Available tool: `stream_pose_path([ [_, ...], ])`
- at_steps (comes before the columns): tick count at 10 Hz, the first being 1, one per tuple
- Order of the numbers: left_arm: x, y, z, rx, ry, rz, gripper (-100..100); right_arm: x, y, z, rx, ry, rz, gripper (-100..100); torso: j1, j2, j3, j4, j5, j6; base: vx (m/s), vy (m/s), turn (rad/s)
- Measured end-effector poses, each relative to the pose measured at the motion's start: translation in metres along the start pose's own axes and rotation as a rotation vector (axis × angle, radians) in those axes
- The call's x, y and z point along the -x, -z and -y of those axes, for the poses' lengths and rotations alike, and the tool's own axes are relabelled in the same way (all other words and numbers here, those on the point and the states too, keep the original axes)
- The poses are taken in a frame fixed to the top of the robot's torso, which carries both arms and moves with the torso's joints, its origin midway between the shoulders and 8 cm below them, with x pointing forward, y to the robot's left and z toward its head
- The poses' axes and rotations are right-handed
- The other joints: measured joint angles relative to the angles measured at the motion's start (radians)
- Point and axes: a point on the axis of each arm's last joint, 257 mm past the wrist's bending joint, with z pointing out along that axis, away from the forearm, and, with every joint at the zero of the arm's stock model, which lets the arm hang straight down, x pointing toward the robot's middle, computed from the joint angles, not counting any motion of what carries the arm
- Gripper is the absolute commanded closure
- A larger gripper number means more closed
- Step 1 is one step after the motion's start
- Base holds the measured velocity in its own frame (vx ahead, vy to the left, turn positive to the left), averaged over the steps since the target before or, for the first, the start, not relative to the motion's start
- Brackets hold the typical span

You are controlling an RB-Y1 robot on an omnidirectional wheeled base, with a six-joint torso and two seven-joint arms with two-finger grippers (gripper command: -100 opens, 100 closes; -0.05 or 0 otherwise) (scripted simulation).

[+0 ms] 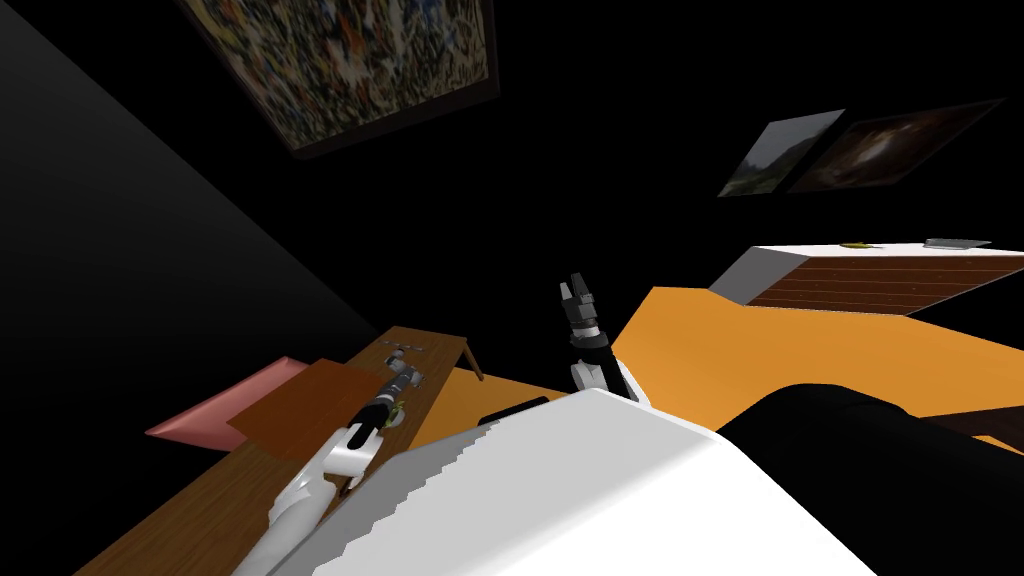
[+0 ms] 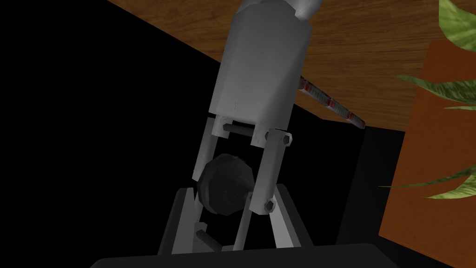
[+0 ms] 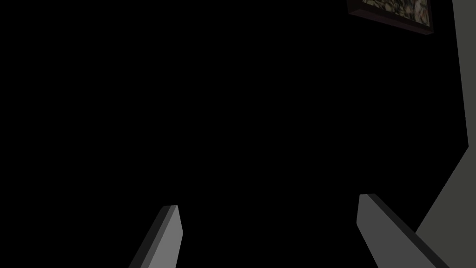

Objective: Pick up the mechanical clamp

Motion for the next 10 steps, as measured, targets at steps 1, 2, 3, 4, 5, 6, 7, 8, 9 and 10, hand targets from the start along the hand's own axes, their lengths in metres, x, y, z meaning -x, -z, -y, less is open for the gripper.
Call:
stream_pose_path([
  [1, -0.002, 0.007, -0.002, 0.005, -0.003, -0.003, 100, 0.0, 0.0, 0.0, 0.0, 0.0, 0.0, 0, 0.0, -0.001, 0.0, -0.001, 0.0, -0.001, 0.052, 0.003, 0.032],
  [2, -0.004, 0.013, -0.003, 0.007, -0.003, -0.005, 100, 0.0, 0.0, 0.0, 0.0, 0.0, 0.0, 0, 0.0, -0.001, -0.001, -0.001, 0.0, -0.001, 0.023, 0.005, 0.011],
  [3, -0.002, 0.016, 0.0, -0.002, -0.003, 0.0, 100, 0.0, 0.0, 0.0, 0.0, 0.0, 0.0, 0, 0.0, 0.0, 0.0, 0.0, 0.0, 0.0, 0.051, 0.004, 0.01],
  [4, -0.004, 0.024, -0.002, 0.001, -0.007, -0.002, 100, 0.0, 0.0, 0.0, 0.0, 0.0, 0.0, 0, 0.0, 0.0, 0.0, 0.0, -0.001, -0.001, 0.054, 0.0, 0.034],
  [5, -0.006, 0.029, -0.001, 0.0, -0.007, -0.001, 100, 0.0, 0.0, 0.0, 0.0, 0.0, 0.0, 0, 0.0, -0.001, 0.0, 0.0, 0.0, -0.001, 0.028, -0.001, 0.012],
  [6, -0.004, 0.031, 0.004, -0.008, -0.008, 0.003, 100, 0.0, 0.0, 0.0, 0.0, 0.0, 0.0, 0, -0.001, 0.0, 0.0, 0.0, -0.001, 0.0, 0.055, 0.002, 0.017],
  [7, -0.006, 0.037, 0.003, -0.004, -0.011, 0.001, 100, 0.0, 0.0, 0.0, 0.0, 0.0, 0.0, 0, 0.0, -0.001, 0.0, 0.0, -0.001, -0.001, 0.057, 0.002, 0.028],
  [8, -0.008, 0.044, 0.001, -0.002, -0.011, 0.0, 100, 0.0, 0.0, 0.0, 0.0, 0.0, 0.0, 0, 0.0, -0.001, 0.0, 0.0, -0.001, -0.001, 0.027, 0.0, 0.014],
  [9, -0.006, 0.047, 0.005, -0.009, -0.011, 0.005, 100, 0.0, 0.0, 0.0, 0.0, 0.0, 0.0, 0, -0.001, 0.0, 0.0, 0.001, -0.001, 0.0, 0.009, 0.0, -0.002],
  [10, -0.005, 0.047, 0.005, -0.011, -0.011, 0.006, 0, 0.0, 0.0, 0.0, 0.0, 0.0, 0.0, 0, -0.001, 0.001, 0.001, 0.001, -0.001, 0.0, 0.0, 0.0, 0.0],
])
